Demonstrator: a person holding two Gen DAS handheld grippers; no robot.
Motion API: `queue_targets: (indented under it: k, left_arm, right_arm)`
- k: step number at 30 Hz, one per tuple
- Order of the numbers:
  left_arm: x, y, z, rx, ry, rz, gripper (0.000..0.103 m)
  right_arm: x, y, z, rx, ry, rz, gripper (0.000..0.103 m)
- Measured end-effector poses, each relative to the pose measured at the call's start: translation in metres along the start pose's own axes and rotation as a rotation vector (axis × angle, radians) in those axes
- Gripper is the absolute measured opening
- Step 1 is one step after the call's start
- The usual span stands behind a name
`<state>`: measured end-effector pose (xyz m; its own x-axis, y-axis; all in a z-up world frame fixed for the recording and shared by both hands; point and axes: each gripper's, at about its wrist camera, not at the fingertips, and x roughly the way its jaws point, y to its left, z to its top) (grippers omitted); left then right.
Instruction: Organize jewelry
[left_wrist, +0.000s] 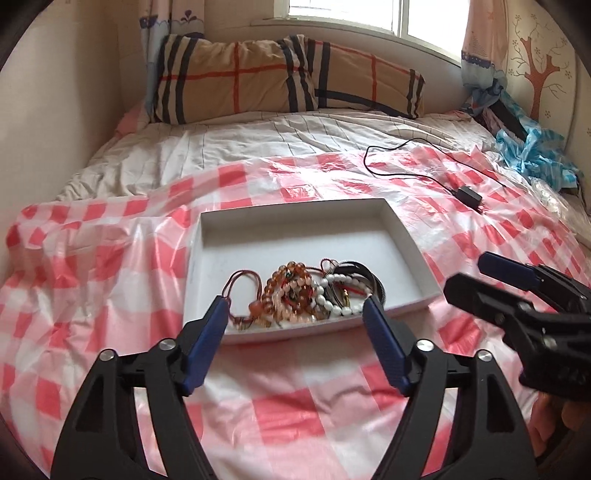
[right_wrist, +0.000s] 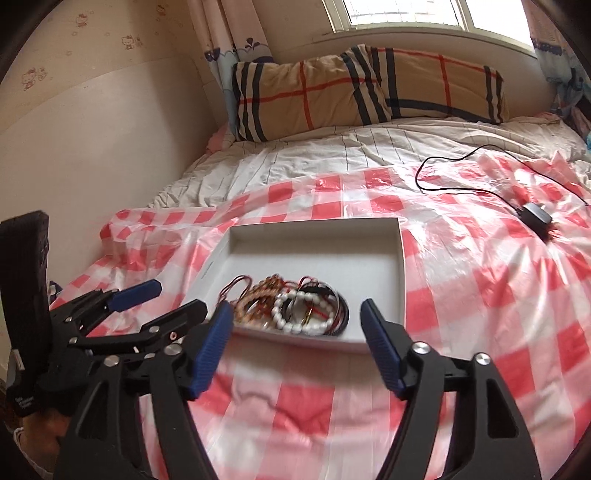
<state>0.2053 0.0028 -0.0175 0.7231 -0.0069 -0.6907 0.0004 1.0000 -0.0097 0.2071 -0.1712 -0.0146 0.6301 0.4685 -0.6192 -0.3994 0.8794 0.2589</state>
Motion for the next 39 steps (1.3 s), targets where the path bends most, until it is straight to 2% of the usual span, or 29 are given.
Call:
queue_targets:
  k: [3,5,7,13,17,19,22,25,28,32,39]
  left_arm:
    - [-0.046,-0.009,-0.012,0.004,-0.028,-0.001,0.086]
    - [-0.084,-0.016,-0.022,-0.003,-0.061,-0.013,0.089]
    - [-0.118,-0.021,-0.031,-0.009,-0.09,-0.02,0.091]
    - [-0.208,-0.035,-0.07,0.012,-0.193,-0.027,0.095]
    - [-0.24,-0.036,-0.11,0.011,-0.2,-0.014,0.095]
    - [-0.251,-0.034,-0.133,0.008,-0.197,0.002,0.095]
    - [-0.263,-0.03,-0.172,0.018,-0.19,0.034,0.095]
    - [-0.258,-0.021,-0.196,0.039,-0.175,0.093,0.095]
    - [-0.25,-0.009,-0.211,0.014,-0.163,0.085,0.095]
    - [-0.24,-0.01,-0.222,0.023,-0.159,0.076,0.095]
    - [-0.222,-0.011,-0.233,0.017,-0.139,0.046,0.095]
  right_arm:
    - [-0.044,0.019,-0.017,-0.007,-0.029,-0.015,0.083]
    - [-0.077,0.033,-0.03,-0.018,-0.064,-0.032,0.091]
    - [-0.107,0.045,-0.041,-0.02,-0.1,-0.054,0.095]
    - [-0.189,0.07,-0.081,-0.035,-0.181,-0.114,0.096]
    - [-0.225,0.09,-0.125,-0.085,-0.232,-0.154,0.096]
    - [-0.232,0.096,-0.146,-0.105,-0.247,-0.173,0.096]
    - [-0.24,0.102,-0.179,-0.099,-0.248,-0.158,0.096]
    - [-0.241,0.105,-0.204,-0.141,-0.261,-0.192,0.096]
    - [-0.237,0.099,-0.217,-0.151,-0.267,-0.24,0.096]
    - [-0.232,0.083,-0.225,-0.076,-0.256,-0.225,0.096]
    - [-0.22,0.083,-0.226,-0.084,-0.226,-0.247,0.096]
